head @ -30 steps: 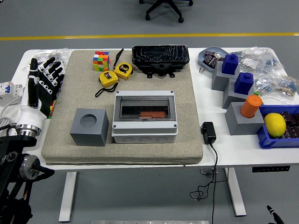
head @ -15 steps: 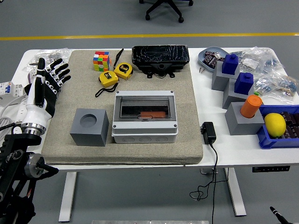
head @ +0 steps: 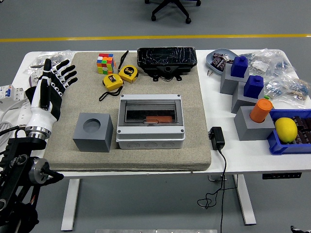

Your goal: Fetch the battery,place it into the box,close the lid of the box

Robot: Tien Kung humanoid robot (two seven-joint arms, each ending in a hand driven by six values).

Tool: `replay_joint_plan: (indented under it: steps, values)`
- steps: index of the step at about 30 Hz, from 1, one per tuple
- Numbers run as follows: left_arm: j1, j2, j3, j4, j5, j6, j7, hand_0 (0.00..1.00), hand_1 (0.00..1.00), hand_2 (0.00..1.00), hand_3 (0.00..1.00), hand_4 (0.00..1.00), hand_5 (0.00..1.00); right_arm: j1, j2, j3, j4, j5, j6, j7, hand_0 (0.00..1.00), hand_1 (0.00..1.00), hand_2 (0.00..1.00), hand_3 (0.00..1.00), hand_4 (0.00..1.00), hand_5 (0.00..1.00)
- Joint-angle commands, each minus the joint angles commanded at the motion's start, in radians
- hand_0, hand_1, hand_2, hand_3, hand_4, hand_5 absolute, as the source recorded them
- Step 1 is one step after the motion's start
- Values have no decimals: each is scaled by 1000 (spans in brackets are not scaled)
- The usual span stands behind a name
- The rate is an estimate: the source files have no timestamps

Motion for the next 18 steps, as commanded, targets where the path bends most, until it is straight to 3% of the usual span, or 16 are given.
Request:
replay_joint_plan:
  steps: [3, 5, 6, 9, 11, 12, 14, 17, 18]
  values:
    - [4, 1, 7, 1, 2, 2, 1, 736, 763, 748, 753, 998, 998, 5, 1, -11, 0, -22, -50, -17, 39, 18, 91, 24, 399, 18]
    - [6, 2, 11, -1, 4, 4, 1, 736, 763, 748, 753, 998, 998, 6, -1, -36, 0, -6, -47, -21, 39, 18, 91, 24, 399, 18]
    - [6, 3, 13, -2, 5, 5, 1, 736, 761, 746, 751, 998, 998, 5, -3, -46, 0, -5, -44, -22, 2, 2, 70, 25, 944, 707]
    - [6, 6, 19, -7, 15, 7, 2, 736, 761, 746, 751, 998, 998, 2, -4, -30, 0, -29, -39, -25, 2, 2, 70, 25, 944, 707]
    - [8, 7, 18, -11, 20, 8, 1, 736, 761, 746, 751, 998, 998, 2, -6, -18, 0, -25, 4, -43, 2, 2, 70, 25, 944, 707]
    - [10, 7, 17, -11, 23, 10, 1, 734, 760, 745, 751, 998, 998, 3, -8, -13, 0, -28, 31, -51, 153, 142, 231, 183, 998, 998]
    - [11, 9, 15, -11, 28, 14, 0, 734, 760, 745, 751, 998, 998, 4, -11, -13, 0, -18, 75, -58, 153, 142, 231, 183, 998, 998]
    - [13, 11, 17, -10, 30, 15, 0, 734, 760, 745, 751, 998, 998, 2, -11, -15, 0, 46, 81, -32, 153, 142, 231, 183, 998, 998]
    - [12, 11, 18, -11, 31, 15, 1, 733, 760, 745, 750, 998, 998, -1, -10, -11, 0, 77, 83, -12, 586, 547, 585, 595, 998, 998]
